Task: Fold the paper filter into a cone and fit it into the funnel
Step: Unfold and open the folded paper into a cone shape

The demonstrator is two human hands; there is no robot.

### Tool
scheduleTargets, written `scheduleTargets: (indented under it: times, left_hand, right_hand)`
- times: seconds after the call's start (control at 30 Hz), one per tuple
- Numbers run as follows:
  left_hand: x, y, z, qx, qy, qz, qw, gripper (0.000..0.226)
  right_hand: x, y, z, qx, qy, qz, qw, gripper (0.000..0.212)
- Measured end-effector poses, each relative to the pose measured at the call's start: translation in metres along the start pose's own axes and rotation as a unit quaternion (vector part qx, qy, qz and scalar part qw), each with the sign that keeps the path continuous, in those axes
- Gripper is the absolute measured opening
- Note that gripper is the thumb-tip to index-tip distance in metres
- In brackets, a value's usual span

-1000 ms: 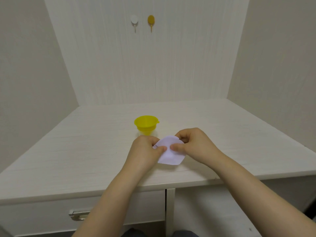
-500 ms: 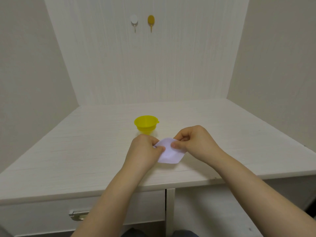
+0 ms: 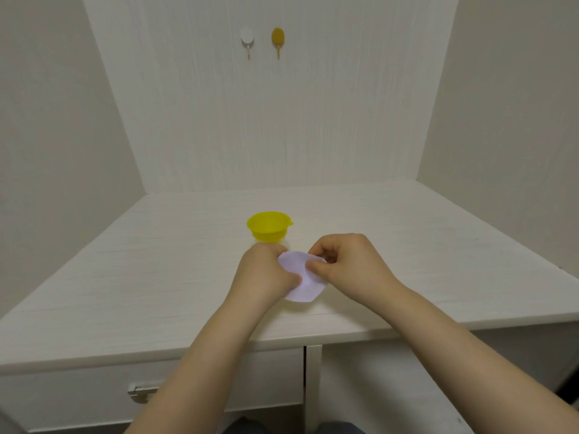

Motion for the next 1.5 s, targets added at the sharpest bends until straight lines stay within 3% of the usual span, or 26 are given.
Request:
scheduleTargets:
  times: [0.07, 0.23, 0.43, 0.7, 1.1, 1.27, 1.4, 1.5]
  left_hand:
    - [0.000, -0.001, -0.001, 0.015, -0.051, -0.004, 0.999, 0.028]
    - [-0.001, 0.003, -0.011, 0.048, -0.109, -0.002, 0.993, 0.018]
    - [-0.004, -0.001, -0.008, 0.051, -0.135, 0.035, 0.989, 0.015]
    - [-0.005, -0.001, -0.011, 0.082, -0.184, 0.051, 0.978, 0.027]
    - [-0.009, -0.003, -0.010, 0.025, -0.224, 0.052, 0.973, 0.023]
    - [-0.027, -0.006, -0.018, -0.023, -0.182, 0.067, 0.981, 0.035]
    - [-0.042, -0.005, -0.022, -0.016, -0.064, 0.027, 0.997, 0.009]
    - [-0.052, -0.008, -0.033, -0.011, -0.041, 0.011, 0.999, 0.006]
  right_hand:
    - [0.001, -0.001, 0.001, -0.003, 0.012, -0.006, 1.000, 0.014]
    - [0.001, -0.002, 0.004, -0.004, 0.017, -0.010, 1.000, 0.014]
    - [-0.002, -0.008, 0.011, -0.022, 0.055, 0.067, 0.996, 0.013]
    - [0.002, -0.006, 0.016, -0.036, 0.067, 0.033, 0.997, 0.015]
    - [0.005, -0.008, 0.020, -0.067, 0.084, 0.047, 0.993, 0.014]
    - [-0.003, -0.013, 0.023, -0.062, 0.041, 0.018, 0.997, 0.013]
    - [-0.014, -0.023, 0.029, -0.048, -0.011, 0.005, 0.999, 0.017]
    - [-0.021, -0.030, 0.034, -0.044, -0.025, 0.006, 0.999, 0.020]
Point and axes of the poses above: each hand's wrist, its own y-axis away from the middle knuckle, its own x-axis out of the palm, z = x × y, the point moved 3 cm from there along -y, towards the middle knuckle, and after that the axes turned 14 degrees about y, right-handed, at the moved point
